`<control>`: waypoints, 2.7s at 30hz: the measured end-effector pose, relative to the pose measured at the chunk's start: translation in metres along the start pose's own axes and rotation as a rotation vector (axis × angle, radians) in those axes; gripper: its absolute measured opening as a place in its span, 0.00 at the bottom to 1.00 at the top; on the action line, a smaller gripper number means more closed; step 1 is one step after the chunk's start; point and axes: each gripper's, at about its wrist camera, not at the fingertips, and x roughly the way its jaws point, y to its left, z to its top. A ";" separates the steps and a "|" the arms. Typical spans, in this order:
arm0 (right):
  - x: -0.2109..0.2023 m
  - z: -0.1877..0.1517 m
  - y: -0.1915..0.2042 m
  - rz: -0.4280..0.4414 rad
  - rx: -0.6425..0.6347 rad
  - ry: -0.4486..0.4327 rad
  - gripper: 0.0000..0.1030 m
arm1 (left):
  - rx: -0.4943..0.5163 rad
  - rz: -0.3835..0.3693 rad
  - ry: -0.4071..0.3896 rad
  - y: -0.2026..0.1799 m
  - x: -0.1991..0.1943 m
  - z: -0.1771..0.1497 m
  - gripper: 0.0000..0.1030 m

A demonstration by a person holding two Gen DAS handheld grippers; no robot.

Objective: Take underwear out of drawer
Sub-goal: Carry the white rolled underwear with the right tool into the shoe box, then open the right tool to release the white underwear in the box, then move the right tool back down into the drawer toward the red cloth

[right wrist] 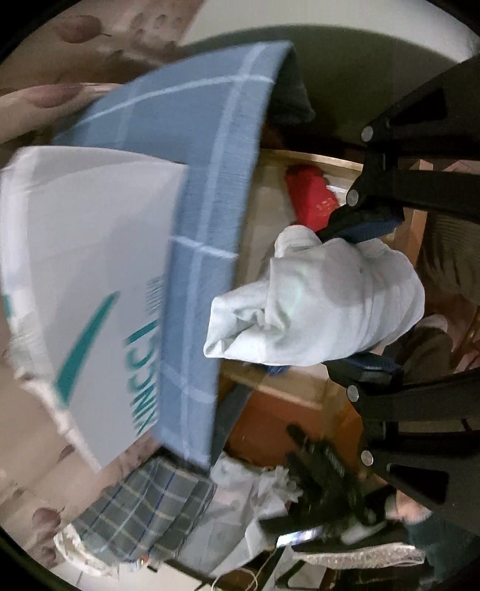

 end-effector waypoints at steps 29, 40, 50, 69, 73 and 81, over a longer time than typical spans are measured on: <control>-0.012 0.205 -0.009 -0.222 0.029 -0.075 0.47 | -0.064 -0.056 0.007 0.008 0.003 0.001 0.64; 0.030 0.205 -0.017 -0.259 0.055 -0.011 0.60 | -0.057 -0.062 0.012 0.006 0.004 0.001 0.64; -0.001 0.208 -0.018 -0.229 0.069 -0.041 0.75 | -0.054 -0.055 0.013 0.006 0.004 0.001 0.64; -0.061 0.066 0.021 0.060 -0.278 0.175 0.75 | -0.053 -0.044 0.011 0.008 0.003 0.000 0.64; -0.028 0.030 0.019 0.038 -0.359 0.283 0.75 | -0.053 -0.043 0.012 0.008 0.003 0.000 0.64; 0.042 -0.005 0.004 0.026 -0.501 0.409 0.75 | -0.070 -0.047 0.017 0.013 0.003 0.001 0.64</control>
